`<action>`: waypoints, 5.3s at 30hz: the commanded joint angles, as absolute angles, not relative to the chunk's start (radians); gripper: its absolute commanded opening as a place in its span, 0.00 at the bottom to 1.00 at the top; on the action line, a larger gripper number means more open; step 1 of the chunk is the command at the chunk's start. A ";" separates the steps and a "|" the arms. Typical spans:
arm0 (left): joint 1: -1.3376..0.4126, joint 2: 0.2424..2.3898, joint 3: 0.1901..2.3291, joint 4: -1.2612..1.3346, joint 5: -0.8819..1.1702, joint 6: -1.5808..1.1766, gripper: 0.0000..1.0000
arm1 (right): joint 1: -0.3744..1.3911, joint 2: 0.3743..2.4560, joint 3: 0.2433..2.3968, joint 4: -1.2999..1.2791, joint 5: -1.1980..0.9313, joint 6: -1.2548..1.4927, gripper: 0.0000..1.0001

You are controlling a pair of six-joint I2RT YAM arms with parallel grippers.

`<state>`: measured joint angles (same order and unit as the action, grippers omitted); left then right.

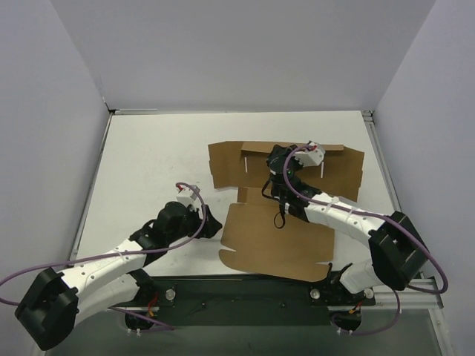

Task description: Fold the paper box

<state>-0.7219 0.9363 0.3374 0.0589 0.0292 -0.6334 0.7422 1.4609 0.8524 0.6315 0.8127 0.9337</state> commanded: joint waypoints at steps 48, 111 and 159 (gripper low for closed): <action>-0.785 1.758 0.876 0.534 0.147 -0.295 0.00 | 0.637 1.137 0.669 0.489 0.868 0.951 0.00; -0.210 1.156 0.564 0.400 0.087 -0.491 0.70 | 0.572 1.424 0.621 1.117 0.295 0.657 0.00; -0.563 1.532 0.436 1.097 0.224 -0.365 0.69 | 0.558 1.112 0.347 1.006 0.298 0.623 0.00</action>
<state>-0.5358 1.5814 0.4583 0.9730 0.2161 -0.3622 0.5613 1.1606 0.3702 1.0523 0.2798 0.6792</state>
